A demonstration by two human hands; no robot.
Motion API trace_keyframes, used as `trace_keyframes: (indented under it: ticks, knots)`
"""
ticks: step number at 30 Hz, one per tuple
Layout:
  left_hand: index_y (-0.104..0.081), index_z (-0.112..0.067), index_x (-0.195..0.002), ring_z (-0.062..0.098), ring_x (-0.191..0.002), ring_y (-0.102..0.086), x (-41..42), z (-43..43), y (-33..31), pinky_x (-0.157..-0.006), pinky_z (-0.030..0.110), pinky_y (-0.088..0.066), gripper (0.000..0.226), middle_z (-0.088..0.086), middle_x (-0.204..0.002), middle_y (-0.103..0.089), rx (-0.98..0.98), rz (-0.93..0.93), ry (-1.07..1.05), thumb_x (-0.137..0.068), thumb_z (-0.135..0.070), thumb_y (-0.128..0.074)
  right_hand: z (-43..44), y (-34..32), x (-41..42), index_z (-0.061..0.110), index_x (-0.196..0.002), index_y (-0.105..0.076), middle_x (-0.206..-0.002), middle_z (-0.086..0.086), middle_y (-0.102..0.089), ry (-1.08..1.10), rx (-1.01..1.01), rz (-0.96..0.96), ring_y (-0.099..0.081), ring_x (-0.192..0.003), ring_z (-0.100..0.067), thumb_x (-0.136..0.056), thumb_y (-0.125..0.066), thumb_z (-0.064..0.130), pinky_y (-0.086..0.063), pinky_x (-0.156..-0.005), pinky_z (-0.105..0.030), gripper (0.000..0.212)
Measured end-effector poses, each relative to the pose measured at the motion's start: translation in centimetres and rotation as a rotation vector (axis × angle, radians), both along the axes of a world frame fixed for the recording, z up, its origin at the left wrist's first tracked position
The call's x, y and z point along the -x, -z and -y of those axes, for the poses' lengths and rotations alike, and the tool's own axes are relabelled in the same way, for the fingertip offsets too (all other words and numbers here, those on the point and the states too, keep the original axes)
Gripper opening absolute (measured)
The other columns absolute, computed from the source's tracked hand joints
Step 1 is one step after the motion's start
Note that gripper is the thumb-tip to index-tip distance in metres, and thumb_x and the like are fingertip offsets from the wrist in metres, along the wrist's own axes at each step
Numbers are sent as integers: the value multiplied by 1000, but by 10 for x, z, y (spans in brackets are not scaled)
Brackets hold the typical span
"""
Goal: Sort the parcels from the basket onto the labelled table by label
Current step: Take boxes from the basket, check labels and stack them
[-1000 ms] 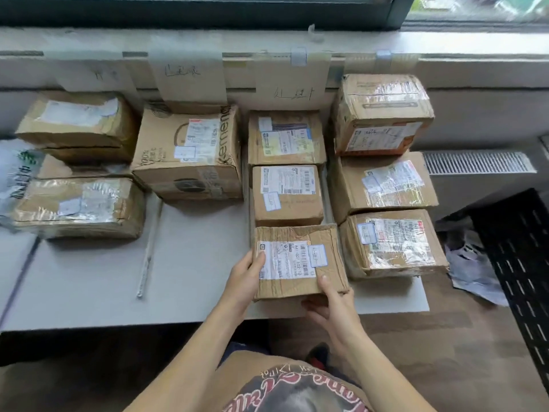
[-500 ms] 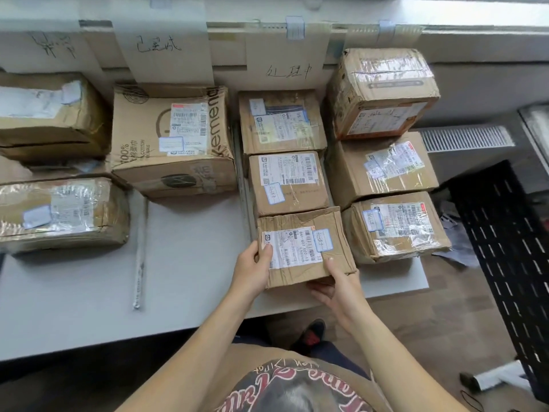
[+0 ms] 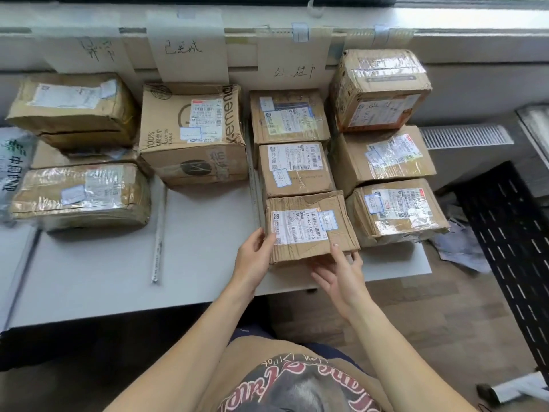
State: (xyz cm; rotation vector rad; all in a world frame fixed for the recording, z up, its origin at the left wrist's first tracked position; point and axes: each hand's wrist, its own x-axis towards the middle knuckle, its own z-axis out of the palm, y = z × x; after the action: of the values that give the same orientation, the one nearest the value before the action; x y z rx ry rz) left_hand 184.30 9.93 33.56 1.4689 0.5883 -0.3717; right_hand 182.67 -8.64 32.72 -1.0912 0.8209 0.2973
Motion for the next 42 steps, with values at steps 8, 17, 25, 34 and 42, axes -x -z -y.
trace_keyframes:
  ticks: [8,17,25,34,42]
  knots:
    - [-51,-16,-150,15,-136,-53,113,-13,-5,-118,43,-43,49,-2,-148,-56,-61,-48,-228,-104,-31,-59,-14,-12,64,23,-157,-30,-126,-20,-66,12,-61,11,-75,-102,-31,-107,-56,30,-58,-84,-38,57]
    - [-55,-13,-146,21,-122,-64,264,-78,-6,-109,45,-51,40,7,-137,-64,-46,-150,-586,-107,-23,-55,-102,-14,184,12,-130,-58,-116,-18,-71,-396,-104,-147,-75,-98,-30,-106,-55,26,-58,-85,-37,27]
    - [-56,-14,-144,21,-118,-67,356,-153,-4,-108,47,-52,39,5,-135,-65,100,-141,-892,-106,-24,-56,-200,-21,236,12,-133,-58,-118,-15,-71,-754,-13,-112,-75,-102,-28,-106,-56,29,-58,-93,-39,31]
    - [-58,-16,-142,16,-112,-70,465,-326,-3,-93,36,-59,38,0,-124,-68,220,-55,-1068,-105,-25,-56,-406,-24,338,11,-133,-59,-118,-16,-72,-986,60,-109,-76,-99,-28,-106,-56,28,-58,-84,-37,32]
    - [-56,-18,-145,17,-117,-68,522,-438,-14,-100,41,-57,39,4,-133,-66,249,51,-1086,-106,-23,-53,-524,-41,397,15,-124,-64,-114,-14,-74,-1219,86,-35,-77,-97,-27,-105,-56,32,-60,-86,-38,27]
